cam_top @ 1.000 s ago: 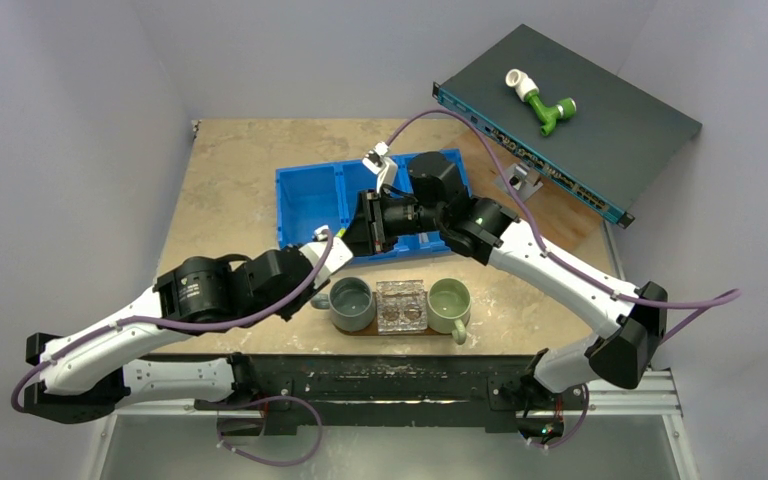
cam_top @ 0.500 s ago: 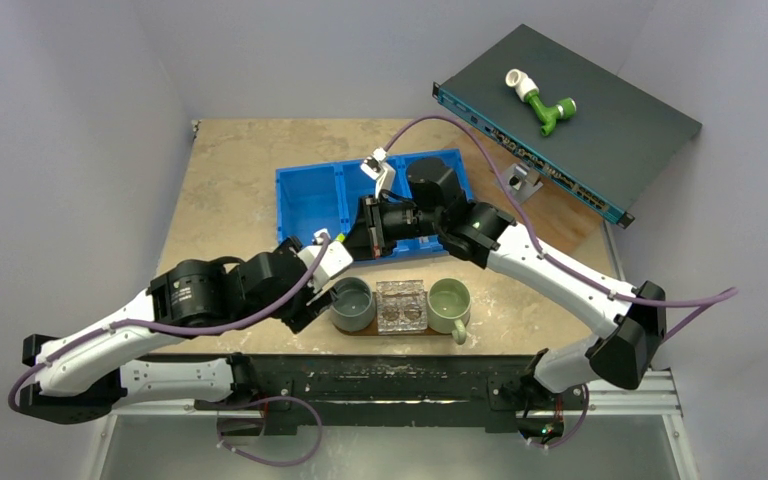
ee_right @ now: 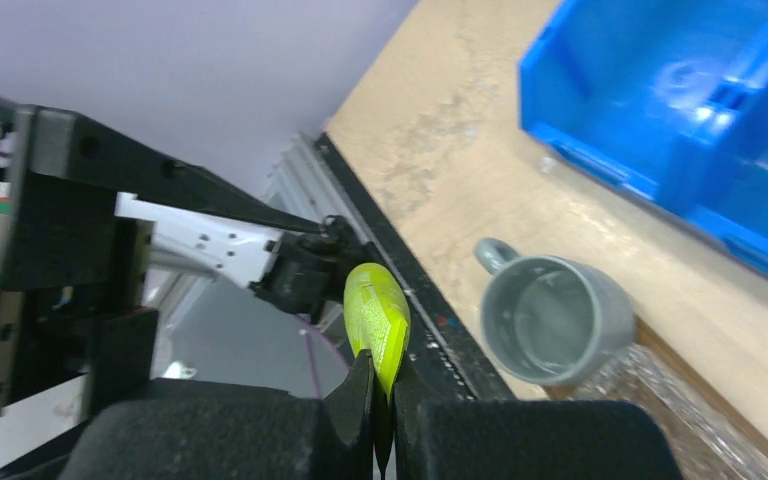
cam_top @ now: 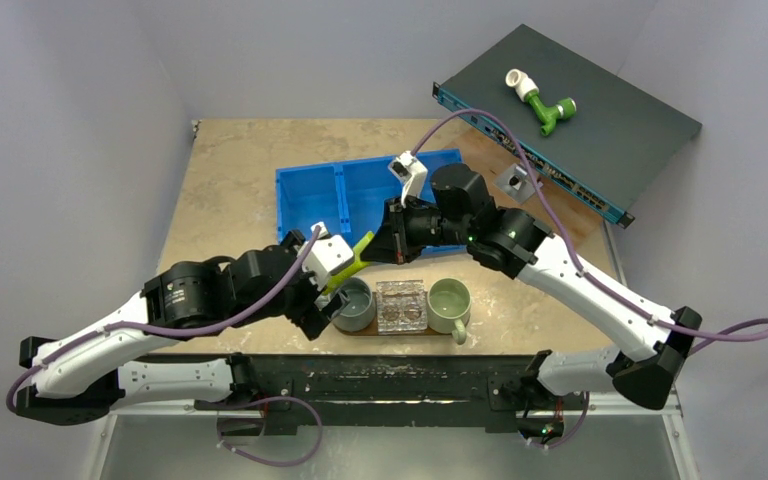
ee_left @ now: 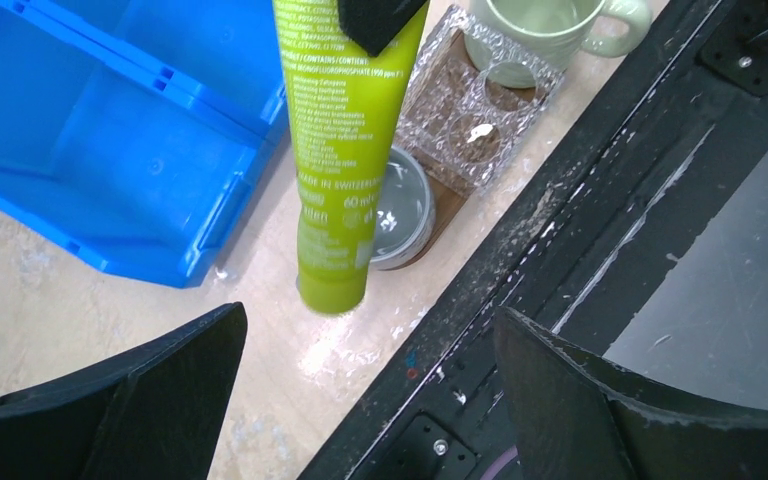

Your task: Prepare toiletry sets of a toothbrush and toothpaste on the tray

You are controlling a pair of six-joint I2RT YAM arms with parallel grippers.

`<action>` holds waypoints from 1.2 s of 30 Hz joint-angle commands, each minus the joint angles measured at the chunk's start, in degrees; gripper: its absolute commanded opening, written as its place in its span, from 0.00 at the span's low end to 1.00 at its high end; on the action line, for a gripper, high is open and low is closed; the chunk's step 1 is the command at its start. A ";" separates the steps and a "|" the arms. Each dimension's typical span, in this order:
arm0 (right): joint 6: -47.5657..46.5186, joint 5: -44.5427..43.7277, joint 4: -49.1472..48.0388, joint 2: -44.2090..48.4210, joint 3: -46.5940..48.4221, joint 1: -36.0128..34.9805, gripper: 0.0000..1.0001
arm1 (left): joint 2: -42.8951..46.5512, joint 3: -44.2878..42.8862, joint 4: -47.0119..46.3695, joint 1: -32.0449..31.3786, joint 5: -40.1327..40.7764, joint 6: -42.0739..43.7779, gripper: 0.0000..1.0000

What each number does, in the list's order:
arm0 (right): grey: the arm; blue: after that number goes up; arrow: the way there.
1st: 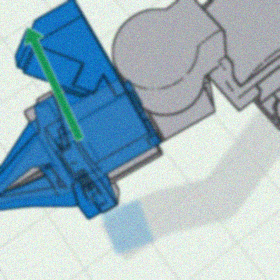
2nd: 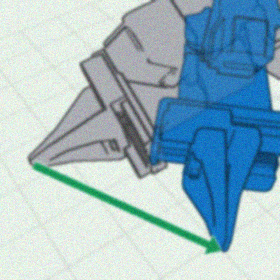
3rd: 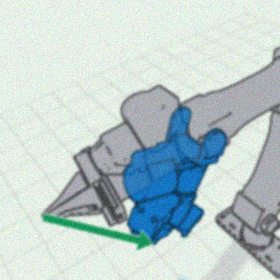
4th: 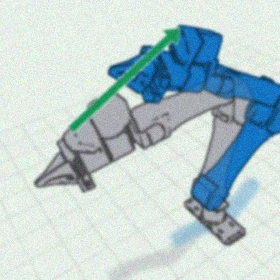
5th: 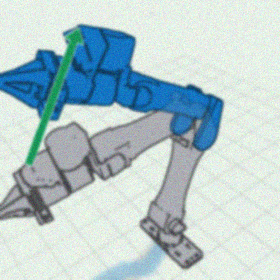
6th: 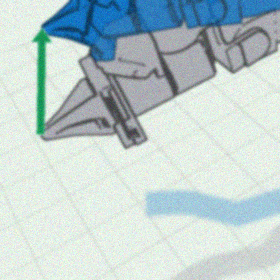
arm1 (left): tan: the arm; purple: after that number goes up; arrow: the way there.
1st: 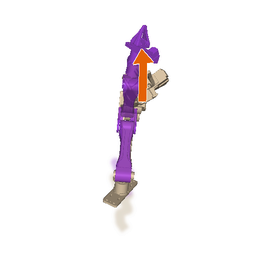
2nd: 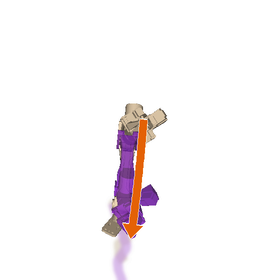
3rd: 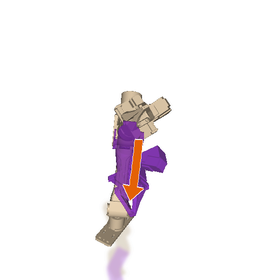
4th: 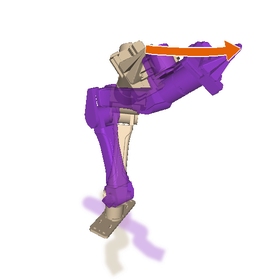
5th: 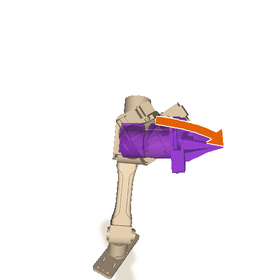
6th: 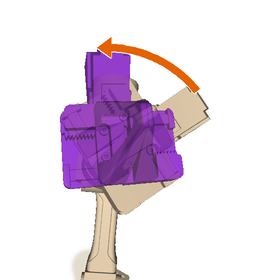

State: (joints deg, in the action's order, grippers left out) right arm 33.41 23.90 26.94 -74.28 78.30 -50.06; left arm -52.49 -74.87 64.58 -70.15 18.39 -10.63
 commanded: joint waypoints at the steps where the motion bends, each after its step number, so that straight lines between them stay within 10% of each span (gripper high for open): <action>1: -6.31 -11.74 8.50 3.08 4.65 -0.90 0.00 | 0.02 -1.14 -4.13 -0.08 -2.22 -2.12 0.93; 18: -16.25 -41.63 28.80 0.13 16.95 -14.66 0.00 | 1.83 0.17 -7.46 18.02 -14.12 -6.58 0.94; 36: -17.50 -48.71 33.00 -5.86 14.15 -19.72 0.00 | 5.89 10.57 -11.23 43.72 -17.16 -10.13 0.94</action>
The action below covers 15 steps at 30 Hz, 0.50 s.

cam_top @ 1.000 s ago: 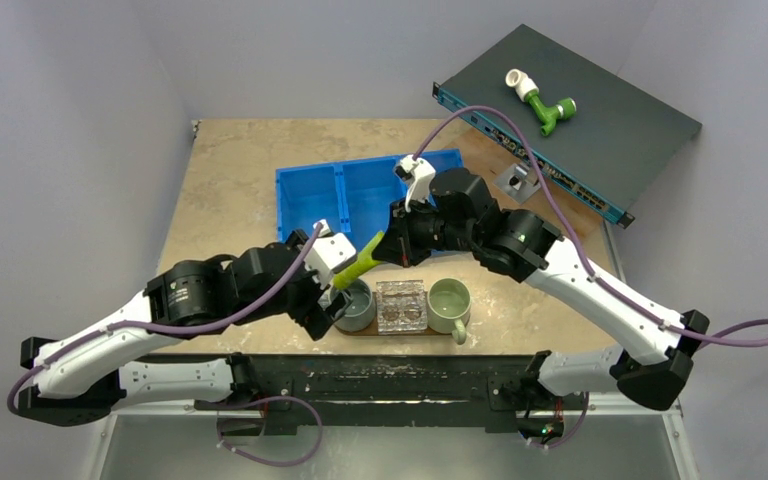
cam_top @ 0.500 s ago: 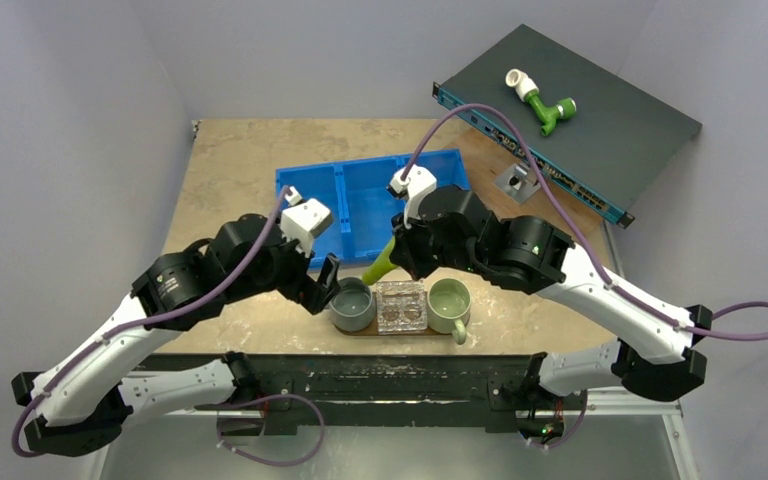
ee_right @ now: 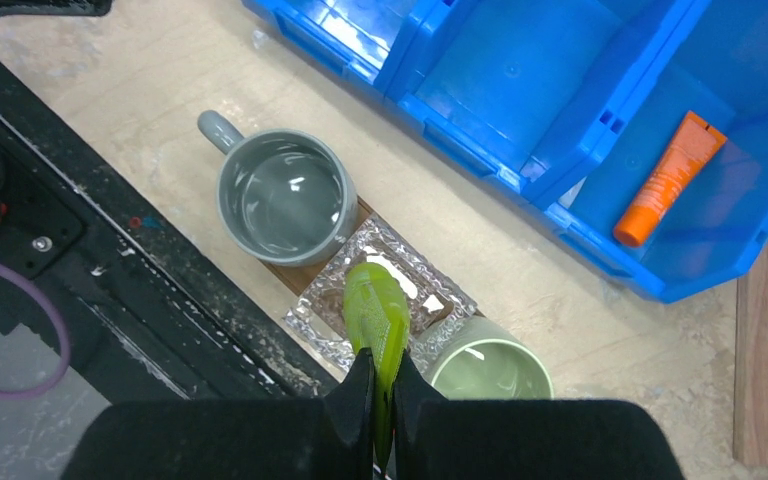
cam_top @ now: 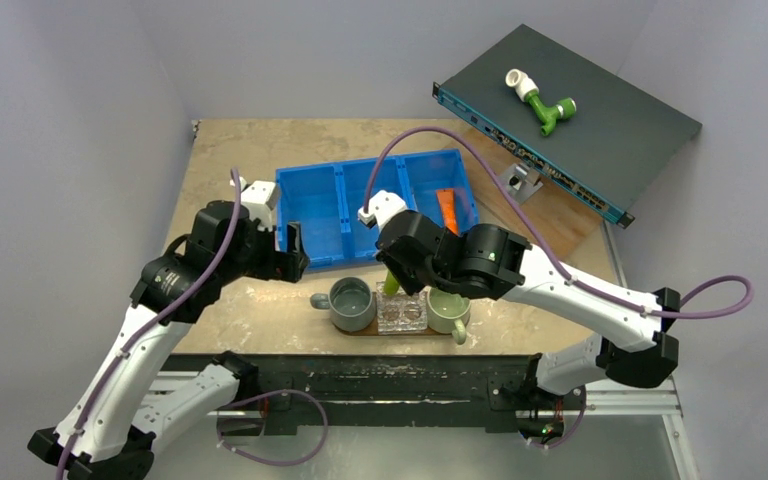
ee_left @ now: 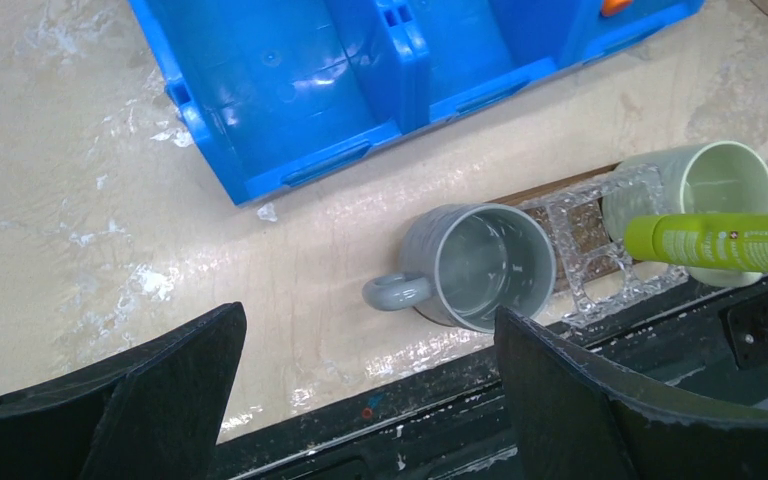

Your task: Prepare toiletry sets of a toothbrush and toothpaste on the tray

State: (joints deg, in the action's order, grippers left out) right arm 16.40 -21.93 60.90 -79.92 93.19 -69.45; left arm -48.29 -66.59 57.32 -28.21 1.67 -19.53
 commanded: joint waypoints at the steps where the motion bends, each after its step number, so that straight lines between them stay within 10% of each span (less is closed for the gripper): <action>1: -0.50 -2.86 -1.03 -0.56 -0.95 -0.33 0.00 | 1.94 2.86 -4.48 1.83 0.02 -1.22 0.94; 15: -0.37 -2.37 -3.55 -3.28 -3.33 -0.42 0.00 | 8.39 12.23 -12.44 1.86 1.00 1.06 0.94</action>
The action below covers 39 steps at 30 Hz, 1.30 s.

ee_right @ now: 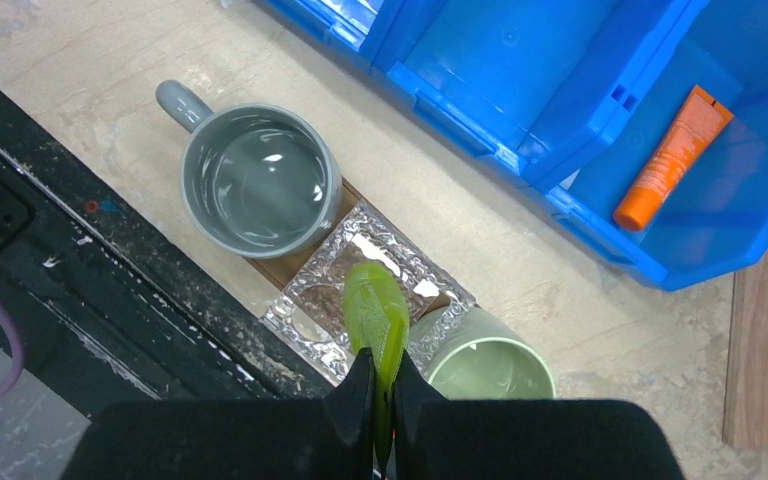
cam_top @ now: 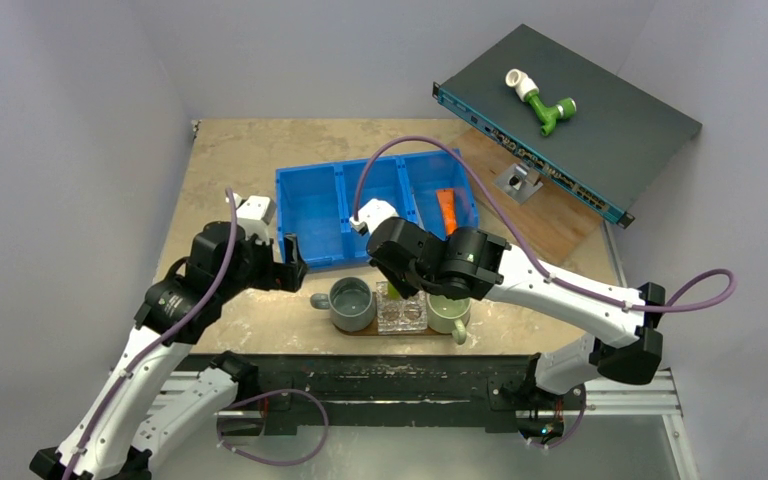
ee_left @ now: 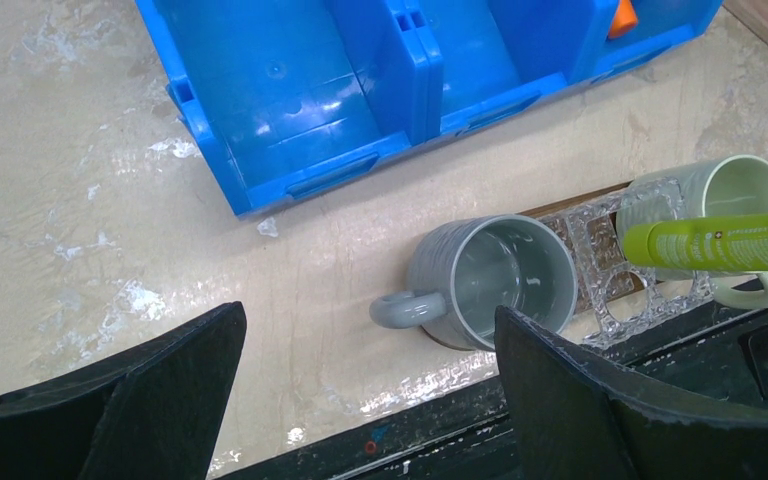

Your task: Prepare toiletry sets of a toothbrush and toothpaste on the tray

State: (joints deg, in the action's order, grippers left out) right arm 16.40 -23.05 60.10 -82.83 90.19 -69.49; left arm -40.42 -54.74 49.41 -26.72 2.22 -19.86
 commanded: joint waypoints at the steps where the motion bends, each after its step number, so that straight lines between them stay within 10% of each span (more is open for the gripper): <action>1: -0.25 -1.46 -2.91 -0.54 -0.50 -0.38 0.00 | 0.52 0.48 -4.58 0.36 0.37 1.37 0.94; 39: 4.12 -2.88 -15.07 -1.49 -12.53 -0.29 0.00 | 2.02 1.74 -4.93 0.35 -0.20 1.42 0.94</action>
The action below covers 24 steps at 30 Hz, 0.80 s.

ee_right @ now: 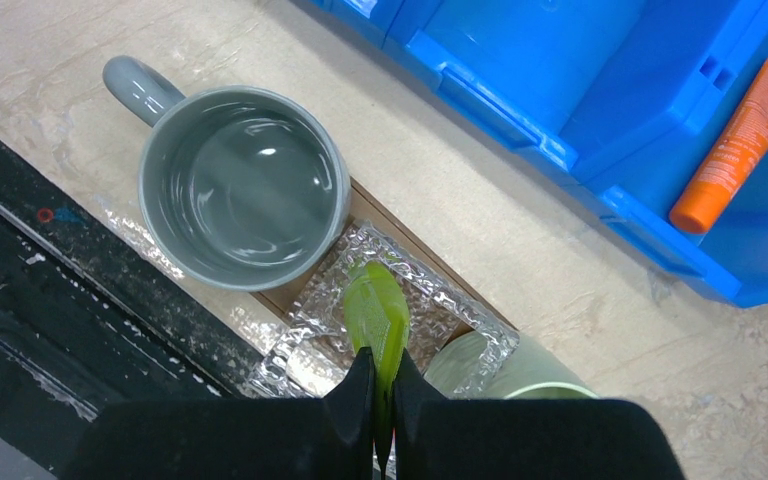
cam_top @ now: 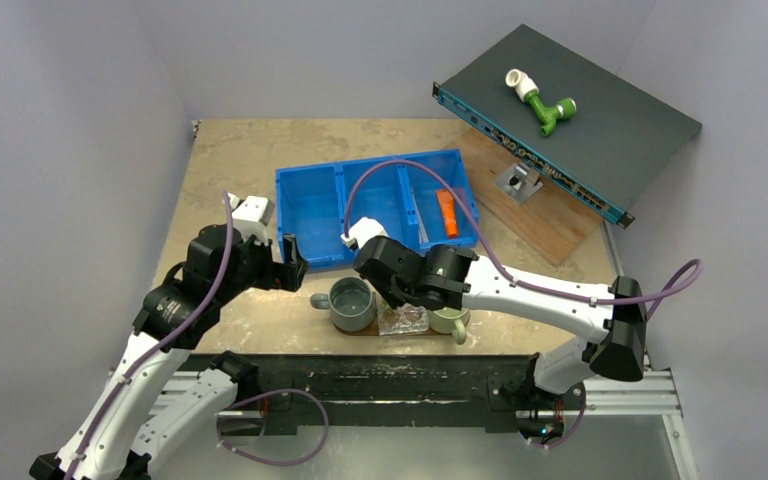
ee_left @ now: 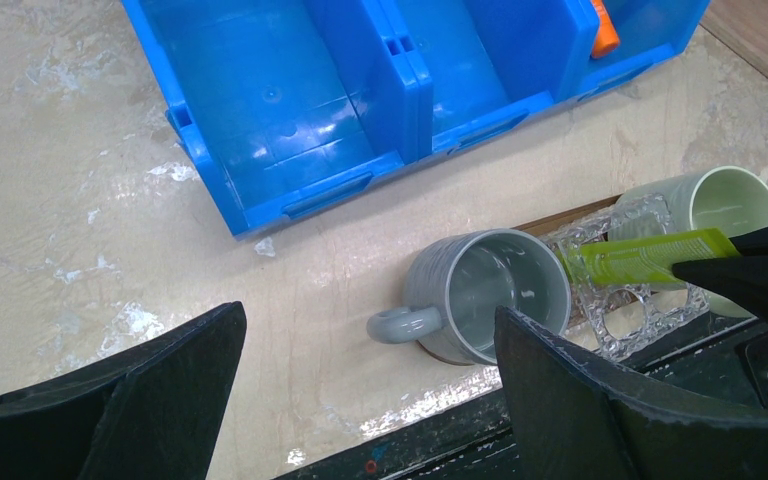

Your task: Prepare toiletry sets of a toothbrush and toothpaste on the tray

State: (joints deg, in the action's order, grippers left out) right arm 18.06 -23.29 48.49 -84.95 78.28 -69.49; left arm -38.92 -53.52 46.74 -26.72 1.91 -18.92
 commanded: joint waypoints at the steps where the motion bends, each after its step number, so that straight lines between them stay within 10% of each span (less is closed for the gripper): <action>1: 2.84 -2.91 -3.67 0.54 -0.86 -0.29 0.00 | 0.46 0.52 -2.27 0.35 0.11 0.45 0.94; 24: 8.43 -3.68 -6.65 0.06 -5.34 2.51 0.00 | 0.60 0.63 -2.23 0.35 0.14 0.58 0.94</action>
State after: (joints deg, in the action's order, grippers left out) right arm 24.71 -26.02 44.51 -85.10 73.34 -67.42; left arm -38.61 -53.49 46.74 -26.72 1.91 -18.92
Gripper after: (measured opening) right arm 0.023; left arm 0.937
